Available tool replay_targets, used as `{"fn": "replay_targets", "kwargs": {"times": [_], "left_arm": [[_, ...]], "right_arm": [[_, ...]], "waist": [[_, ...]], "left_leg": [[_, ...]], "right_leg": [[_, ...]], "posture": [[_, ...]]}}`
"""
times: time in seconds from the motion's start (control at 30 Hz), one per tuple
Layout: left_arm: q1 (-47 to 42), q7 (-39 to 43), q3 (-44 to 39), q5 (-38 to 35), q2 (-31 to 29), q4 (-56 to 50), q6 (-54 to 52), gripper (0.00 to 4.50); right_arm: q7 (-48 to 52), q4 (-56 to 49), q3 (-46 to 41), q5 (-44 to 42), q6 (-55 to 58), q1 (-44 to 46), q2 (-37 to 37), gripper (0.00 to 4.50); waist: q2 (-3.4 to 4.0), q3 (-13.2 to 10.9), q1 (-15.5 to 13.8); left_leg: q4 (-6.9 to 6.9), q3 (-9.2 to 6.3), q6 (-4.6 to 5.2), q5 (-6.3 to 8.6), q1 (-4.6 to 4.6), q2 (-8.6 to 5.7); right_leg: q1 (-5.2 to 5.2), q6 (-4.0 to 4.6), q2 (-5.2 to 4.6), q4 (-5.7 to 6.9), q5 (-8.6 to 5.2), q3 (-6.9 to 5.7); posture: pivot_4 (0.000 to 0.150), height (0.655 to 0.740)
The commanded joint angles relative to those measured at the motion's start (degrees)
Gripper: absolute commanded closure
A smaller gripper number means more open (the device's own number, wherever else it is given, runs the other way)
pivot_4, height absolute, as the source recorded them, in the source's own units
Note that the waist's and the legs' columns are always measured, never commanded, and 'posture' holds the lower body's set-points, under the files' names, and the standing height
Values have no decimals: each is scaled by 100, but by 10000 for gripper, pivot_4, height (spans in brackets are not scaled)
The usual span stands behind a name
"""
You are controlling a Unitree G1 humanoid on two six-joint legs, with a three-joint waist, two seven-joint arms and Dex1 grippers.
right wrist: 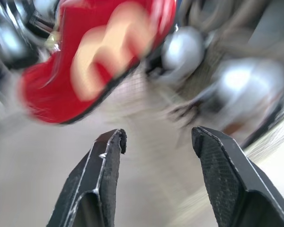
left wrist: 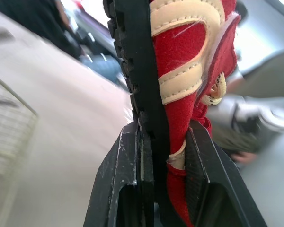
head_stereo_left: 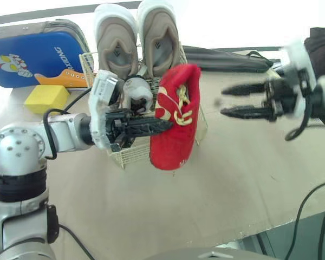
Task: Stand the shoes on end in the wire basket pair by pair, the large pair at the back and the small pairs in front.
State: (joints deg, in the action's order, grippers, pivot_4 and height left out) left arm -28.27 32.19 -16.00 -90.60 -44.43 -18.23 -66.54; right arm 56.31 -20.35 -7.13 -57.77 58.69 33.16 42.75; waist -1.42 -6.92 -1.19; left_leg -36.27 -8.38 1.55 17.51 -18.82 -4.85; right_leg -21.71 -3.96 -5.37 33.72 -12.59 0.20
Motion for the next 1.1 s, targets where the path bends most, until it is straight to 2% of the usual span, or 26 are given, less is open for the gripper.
{"fn": "replay_targets", "kwargs": {"times": [0.03, 0.2, 0.47, 0.57, 0.67, 0.7, 0.97, 1.03, 1.07, 1.1], "left_arm": [[89, -28, -96, 266, 77, -466, 423, 40007], [398, 242, 114, 649, 130, -866, 645, 40007], [540, 626, 452, 1262, 153, -1049, 944, 40007], [632, 738, 523, 1406, 97, -1126, 978, 40007], [738, 832, 489, 1446, 45, -1157, 988, 40007], [760, 854, 473, 1438, 34, -1153, 992, 40007], [943, 689, 260, 1302, -7, -1149, 1039, 40007], [962, 442, -96, 793, -65, -1041, 1037, 29672], [994, 244, -274, 809, -76, -1043, 1119, 29672], [1042, 110, -405, 809, -127, -1057, 1172, 23100]], "right_arm": [[-827, -96, -276, -971, 379, -10, -547, 22085], [-1851, 208, -200, -1710, 500, 353, -1415, 22085], [-2210, 245, 134, -2187, 751, 501, -1721, 22085], [-2282, 163, 166, -2422, 837, 468, -1745, 30494], [-2348, 79, 137, -2607, 864, 430, -1737, 42567], [-2380, 79, 132, -2658, 860, 428, -1746, 44655], [-2522, -23, 164, -2851, 724, 332, -1815, 44655], [-2545, -25, 56, -2778, 614, 308, -1785, 45000], [-2559, -30, -26, -2736, 545, 294, -1758, 45000], [-2583, -23, -81, -2723, 494, 292, -1740, 45000]], "waist": [[26, -13, 24], [26, 6, 60], [29, 5, 37], [30, 4, 41], [31, 3, 45], [31, 3, 43], [31, 3, 45], [30, 4, 47], [32, 3, 48], [32, 3, 44]], "left_leg": [[-8, 7, 1, 0, -3, -4], [5, 22, 2, -1, 9, -2], [1, 15, 4, -1, 0, -10], [4, 15, 3, -1, 1, -5], [7, 15, 3, -1, 1, -5], [7, 15, 3, 0, 1, -5], [7, 15, 4, 0, 1, -5], [7, 15, 4, 0, 1, -3], [7, 14, 4, 0, 1, -3], [8, 15, 4, 0, 1, -2]], "right_leg": [[-1, 0, 0, 3, 1, 7], [-12, 4, 32, 8, 4, 25], [-15, 4, 39, 5, 4, 18], [-18, 4, 43, 6, 3, 16], [-19, 4, 43, 6, 4, 16], [-19, 4, 43, 5, 3, 16], [-18, 4, 42, 5, 3, 15], [-19, 4, 43, 5, 3, 15], [-19, 4, 43, 5, 3, 15], [-19, 3, 43, 5, 3, 15]], "posture": [[1500, 7400], [1500, 7400], [1500, 7400], [1500, 7400], [1500, 7400], [1500, 7400], [1500, 7400], [1500, 7400], [1500, 7400], [1500, 7400]]}}
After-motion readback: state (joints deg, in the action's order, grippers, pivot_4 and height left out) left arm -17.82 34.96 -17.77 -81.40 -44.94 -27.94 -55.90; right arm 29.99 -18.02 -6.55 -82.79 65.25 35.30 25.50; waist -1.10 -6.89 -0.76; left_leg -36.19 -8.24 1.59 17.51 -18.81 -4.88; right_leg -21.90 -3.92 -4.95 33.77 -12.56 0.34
